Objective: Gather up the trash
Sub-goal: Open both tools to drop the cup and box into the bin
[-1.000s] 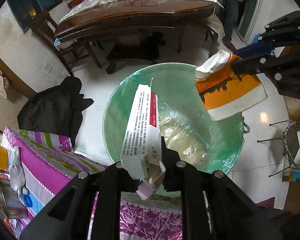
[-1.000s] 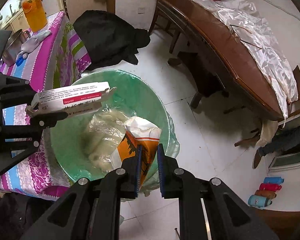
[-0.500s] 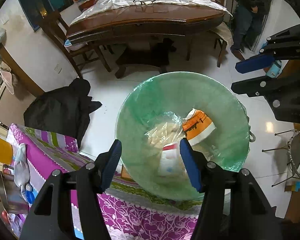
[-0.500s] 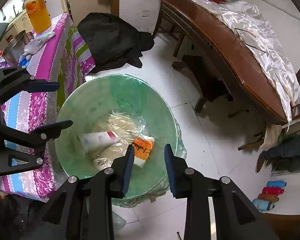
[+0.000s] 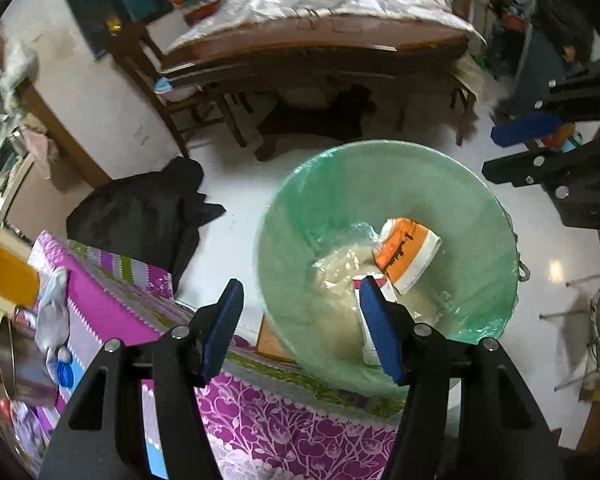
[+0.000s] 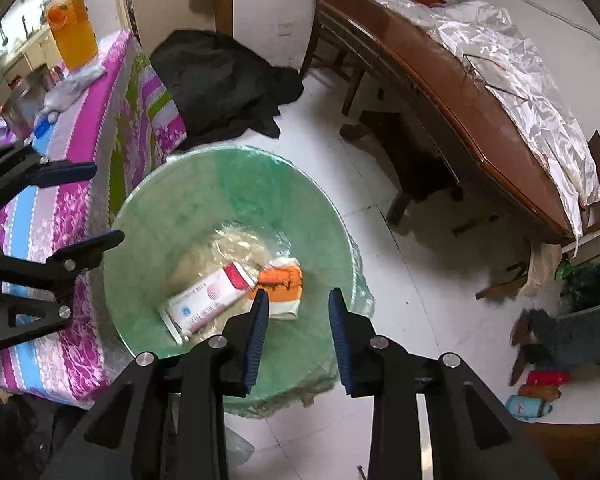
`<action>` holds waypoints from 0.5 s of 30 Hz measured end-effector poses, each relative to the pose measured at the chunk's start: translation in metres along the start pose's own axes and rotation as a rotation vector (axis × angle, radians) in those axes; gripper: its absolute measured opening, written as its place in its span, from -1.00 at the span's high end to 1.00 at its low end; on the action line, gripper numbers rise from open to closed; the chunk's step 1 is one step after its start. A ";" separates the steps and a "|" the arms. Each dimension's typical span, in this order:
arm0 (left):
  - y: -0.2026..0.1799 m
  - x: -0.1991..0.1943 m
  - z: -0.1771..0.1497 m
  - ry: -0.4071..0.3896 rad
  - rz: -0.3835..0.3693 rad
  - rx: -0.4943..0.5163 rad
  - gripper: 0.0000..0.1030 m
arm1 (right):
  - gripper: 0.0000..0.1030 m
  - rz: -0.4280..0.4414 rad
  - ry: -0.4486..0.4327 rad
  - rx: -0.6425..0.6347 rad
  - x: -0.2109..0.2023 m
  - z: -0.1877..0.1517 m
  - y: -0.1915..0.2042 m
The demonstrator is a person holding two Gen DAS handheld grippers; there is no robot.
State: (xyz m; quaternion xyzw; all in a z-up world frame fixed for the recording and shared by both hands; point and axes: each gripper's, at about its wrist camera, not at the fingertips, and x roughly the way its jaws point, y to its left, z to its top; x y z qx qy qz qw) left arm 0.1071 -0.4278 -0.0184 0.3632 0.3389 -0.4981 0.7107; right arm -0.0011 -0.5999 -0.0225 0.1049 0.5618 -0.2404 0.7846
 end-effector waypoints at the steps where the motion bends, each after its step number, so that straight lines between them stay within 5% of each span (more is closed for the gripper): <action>1: 0.001 -0.002 -0.004 -0.010 0.011 -0.010 -0.12 | 0.39 0.016 -0.024 0.007 -0.001 -0.002 0.003; 15: 0.039 -0.027 -0.072 -0.073 0.225 -0.210 -0.12 | 0.39 0.070 -0.366 0.019 -0.015 -0.016 0.086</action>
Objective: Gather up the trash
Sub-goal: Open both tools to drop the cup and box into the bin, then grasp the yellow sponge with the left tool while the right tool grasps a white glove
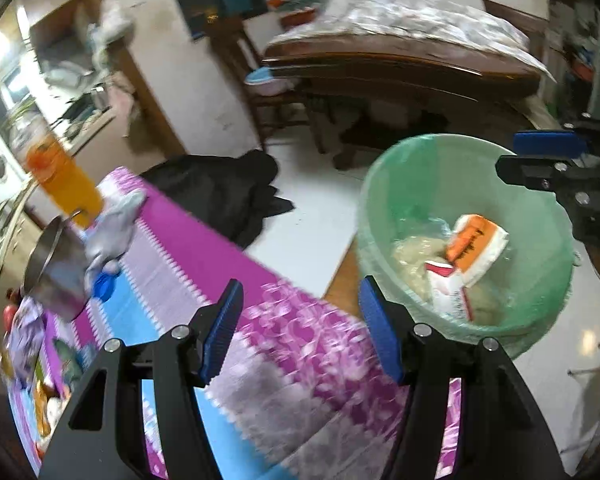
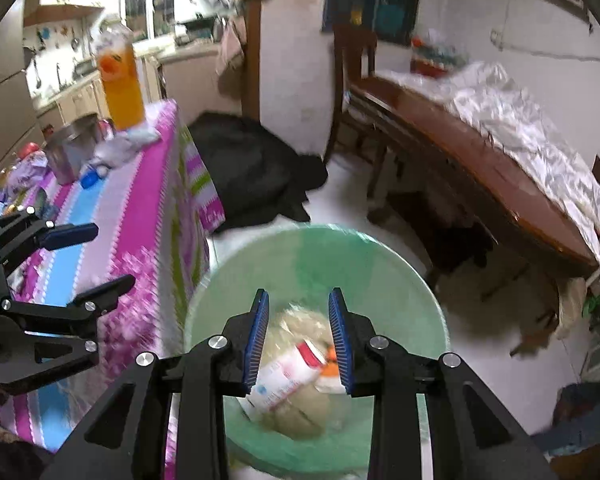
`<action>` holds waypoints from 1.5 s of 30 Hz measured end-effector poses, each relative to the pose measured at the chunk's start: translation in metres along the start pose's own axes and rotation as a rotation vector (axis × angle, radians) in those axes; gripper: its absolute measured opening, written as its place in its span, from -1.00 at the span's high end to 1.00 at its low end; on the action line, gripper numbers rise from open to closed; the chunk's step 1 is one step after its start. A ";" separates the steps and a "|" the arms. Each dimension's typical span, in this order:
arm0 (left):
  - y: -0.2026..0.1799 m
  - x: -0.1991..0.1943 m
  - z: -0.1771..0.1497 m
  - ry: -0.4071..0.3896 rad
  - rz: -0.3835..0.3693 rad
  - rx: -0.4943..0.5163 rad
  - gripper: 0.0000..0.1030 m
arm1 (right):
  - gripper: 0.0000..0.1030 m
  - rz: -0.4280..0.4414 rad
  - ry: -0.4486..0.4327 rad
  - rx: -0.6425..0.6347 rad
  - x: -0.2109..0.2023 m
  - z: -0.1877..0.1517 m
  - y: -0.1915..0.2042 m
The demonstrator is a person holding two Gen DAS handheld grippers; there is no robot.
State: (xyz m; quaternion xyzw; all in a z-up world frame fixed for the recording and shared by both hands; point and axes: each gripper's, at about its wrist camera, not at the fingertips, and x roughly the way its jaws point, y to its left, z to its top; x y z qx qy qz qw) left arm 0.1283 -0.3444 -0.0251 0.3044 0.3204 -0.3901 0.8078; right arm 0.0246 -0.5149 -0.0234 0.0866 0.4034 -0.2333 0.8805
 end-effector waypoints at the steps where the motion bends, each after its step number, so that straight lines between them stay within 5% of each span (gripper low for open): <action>1: 0.005 -0.002 -0.003 -0.009 0.016 -0.013 -0.12 | 0.39 0.010 -0.018 0.006 -0.002 0.000 0.005; 12: 0.049 -0.034 -0.037 -0.099 0.142 -0.172 -0.13 | 0.16 0.050 -0.248 0.084 -0.036 -0.005 0.050; 17: 0.069 -0.063 -0.067 -0.165 0.176 -0.247 -0.25 | -0.22 0.109 -0.340 0.080 -0.052 -0.010 0.081; 24: 0.105 -0.104 -0.123 -0.216 0.181 -0.375 -0.48 | -0.77 0.256 -0.395 -0.097 -0.055 -0.019 0.162; 28: 0.143 -0.134 -0.168 -0.247 0.265 -0.509 -0.49 | -0.90 0.401 -0.351 -0.200 -0.046 -0.022 0.210; 31: 0.181 -0.160 -0.208 -0.262 0.380 -0.641 -0.52 | -0.90 0.583 -0.229 -0.253 -0.028 -0.021 0.245; 35: 0.238 -0.190 -0.261 -0.259 0.458 -0.775 -0.58 | -0.90 0.702 -0.139 -0.290 -0.007 -0.017 0.279; 39: 0.290 -0.183 -0.300 -0.160 0.467 -0.773 -0.59 | -0.90 0.779 -0.077 -0.360 0.016 -0.004 0.305; 45: 0.328 -0.128 -0.326 0.003 0.460 -0.631 -0.59 | -0.90 0.902 0.027 -0.466 0.053 0.023 0.339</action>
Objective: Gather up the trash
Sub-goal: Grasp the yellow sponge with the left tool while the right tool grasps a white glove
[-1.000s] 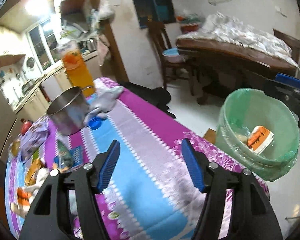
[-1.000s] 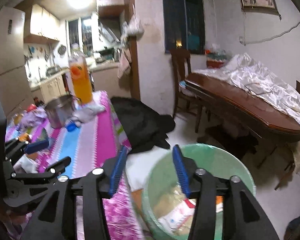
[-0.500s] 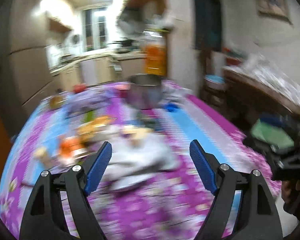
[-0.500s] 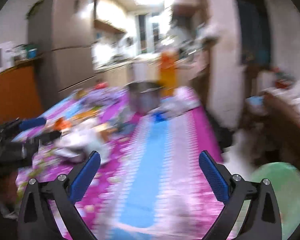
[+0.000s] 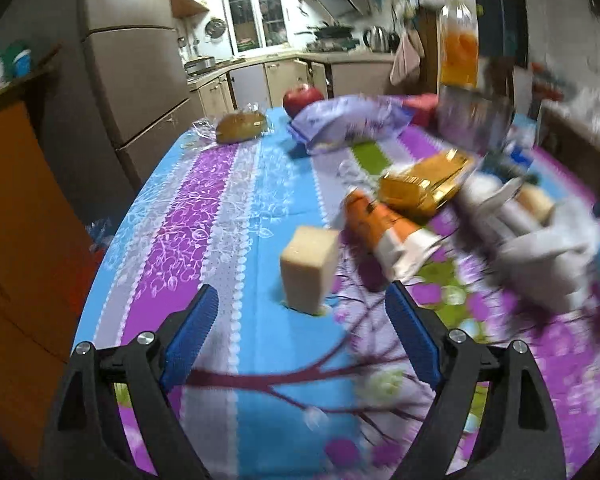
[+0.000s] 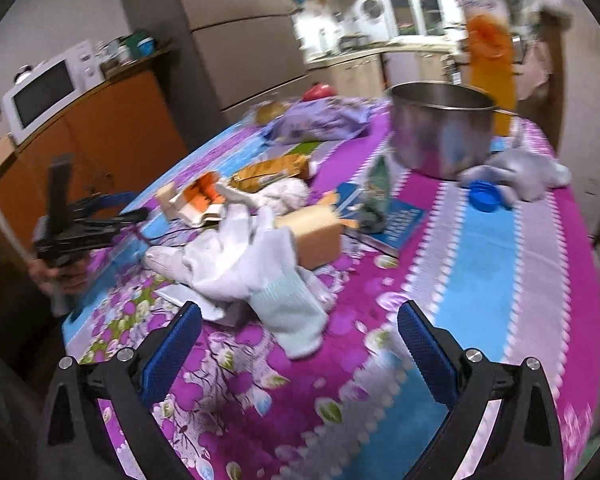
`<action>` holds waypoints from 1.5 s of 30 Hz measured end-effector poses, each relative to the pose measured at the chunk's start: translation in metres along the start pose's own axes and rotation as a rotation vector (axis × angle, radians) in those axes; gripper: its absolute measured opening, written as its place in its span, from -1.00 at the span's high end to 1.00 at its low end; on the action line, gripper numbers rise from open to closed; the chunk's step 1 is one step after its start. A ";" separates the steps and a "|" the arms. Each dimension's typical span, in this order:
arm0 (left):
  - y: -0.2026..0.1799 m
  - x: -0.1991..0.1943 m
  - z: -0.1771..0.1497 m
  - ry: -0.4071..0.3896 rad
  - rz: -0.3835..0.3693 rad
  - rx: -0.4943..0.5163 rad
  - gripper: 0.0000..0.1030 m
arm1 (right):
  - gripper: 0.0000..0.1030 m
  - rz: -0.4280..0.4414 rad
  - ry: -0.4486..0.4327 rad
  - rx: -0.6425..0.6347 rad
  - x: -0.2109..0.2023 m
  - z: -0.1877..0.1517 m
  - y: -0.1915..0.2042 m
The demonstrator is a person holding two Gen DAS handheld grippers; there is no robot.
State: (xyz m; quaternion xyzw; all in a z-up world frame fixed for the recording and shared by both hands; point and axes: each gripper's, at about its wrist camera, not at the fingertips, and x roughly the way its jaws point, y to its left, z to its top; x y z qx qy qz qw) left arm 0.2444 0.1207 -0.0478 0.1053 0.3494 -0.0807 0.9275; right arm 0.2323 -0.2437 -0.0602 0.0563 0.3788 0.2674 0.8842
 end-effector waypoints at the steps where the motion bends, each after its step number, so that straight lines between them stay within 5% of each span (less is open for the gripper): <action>1: 0.000 0.009 0.001 0.008 -0.020 0.022 -0.59 | -0.90 0.027 0.011 -0.009 0.005 0.003 0.000; 9: 0.007 0.045 0.005 0.113 -0.134 0.013 0.00 | -0.76 0.192 0.057 0.078 0.040 0.012 -0.020; 12: 0.007 0.051 0.007 0.134 -0.159 -0.010 0.42 | -0.11 0.220 0.093 0.067 0.053 0.011 -0.019; 15: 0.009 0.052 0.007 0.132 -0.162 -0.027 0.47 | 0.52 0.220 0.078 0.025 0.051 0.009 -0.009; 17: 0.012 0.051 0.006 0.129 -0.158 -0.047 0.50 | 0.67 0.214 0.035 0.021 0.038 0.010 -0.005; 30: 0.006 0.008 0.009 0.063 -0.091 -0.074 0.52 | 0.71 0.137 -0.269 0.087 -0.065 0.025 0.026; 45: -0.052 -0.053 0.011 0.035 -0.030 -0.038 0.52 | 0.71 -0.068 -0.164 0.044 -0.095 0.000 0.080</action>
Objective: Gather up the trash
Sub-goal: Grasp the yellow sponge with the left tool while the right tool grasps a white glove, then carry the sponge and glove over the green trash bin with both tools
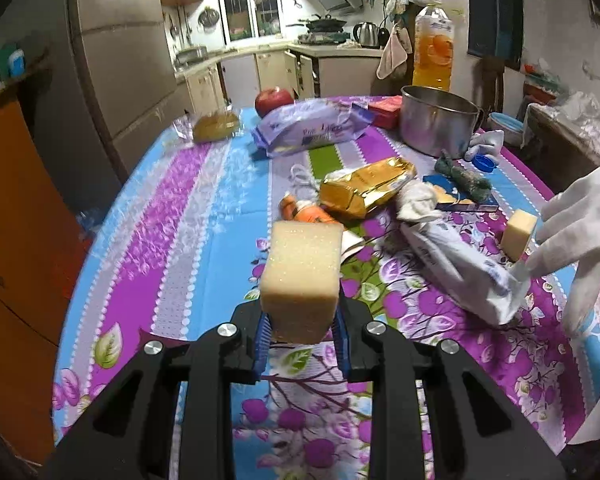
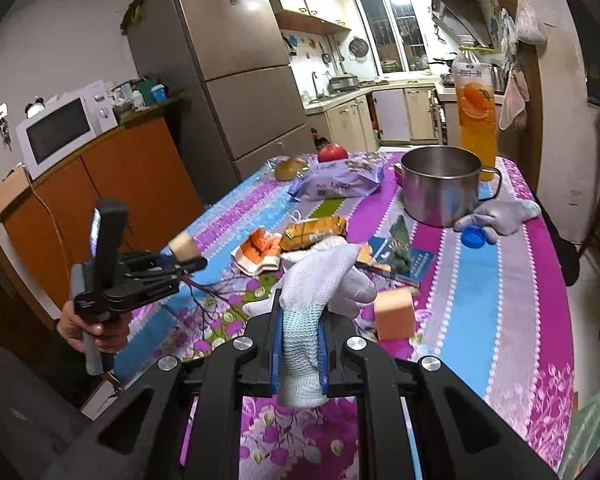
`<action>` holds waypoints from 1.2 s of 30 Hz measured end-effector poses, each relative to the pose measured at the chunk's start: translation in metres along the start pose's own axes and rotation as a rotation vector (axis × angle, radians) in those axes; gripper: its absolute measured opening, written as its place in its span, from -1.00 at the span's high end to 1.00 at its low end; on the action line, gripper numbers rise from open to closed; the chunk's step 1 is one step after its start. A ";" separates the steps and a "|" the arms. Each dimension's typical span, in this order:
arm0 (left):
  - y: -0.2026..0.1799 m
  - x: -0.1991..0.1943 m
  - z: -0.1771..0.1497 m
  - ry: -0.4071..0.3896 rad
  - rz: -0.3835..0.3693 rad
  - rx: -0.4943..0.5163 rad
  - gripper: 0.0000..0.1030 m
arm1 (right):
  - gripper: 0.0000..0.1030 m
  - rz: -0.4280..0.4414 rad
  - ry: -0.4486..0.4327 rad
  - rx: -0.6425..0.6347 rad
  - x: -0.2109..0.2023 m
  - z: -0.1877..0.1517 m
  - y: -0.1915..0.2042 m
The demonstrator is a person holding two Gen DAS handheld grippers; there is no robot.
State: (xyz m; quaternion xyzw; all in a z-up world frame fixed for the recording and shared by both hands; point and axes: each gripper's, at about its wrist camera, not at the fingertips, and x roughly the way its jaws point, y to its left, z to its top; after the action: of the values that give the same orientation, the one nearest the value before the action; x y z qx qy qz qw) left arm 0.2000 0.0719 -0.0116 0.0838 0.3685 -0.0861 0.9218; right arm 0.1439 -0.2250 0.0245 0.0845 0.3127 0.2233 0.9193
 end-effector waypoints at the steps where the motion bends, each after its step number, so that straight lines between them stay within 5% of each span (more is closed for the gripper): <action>1: -0.007 -0.004 0.002 -0.003 0.001 0.003 0.52 | 0.71 -0.015 0.008 -0.002 -0.001 -0.002 0.002; 21: -0.078 -0.055 0.017 -0.141 0.141 0.128 0.52 | 0.72 -0.174 0.085 -0.136 -0.017 -0.020 0.031; 36: -0.112 -0.063 0.036 -0.191 0.140 0.197 0.52 | 0.71 -0.232 0.016 -0.144 -0.050 -0.004 0.022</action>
State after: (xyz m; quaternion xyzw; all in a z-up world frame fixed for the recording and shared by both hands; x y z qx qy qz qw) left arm 0.1540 -0.0380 0.0476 0.1908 0.2620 -0.0649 0.9438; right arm 0.0977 -0.2284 0.0547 -0.0204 0.3110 0.1383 0.9401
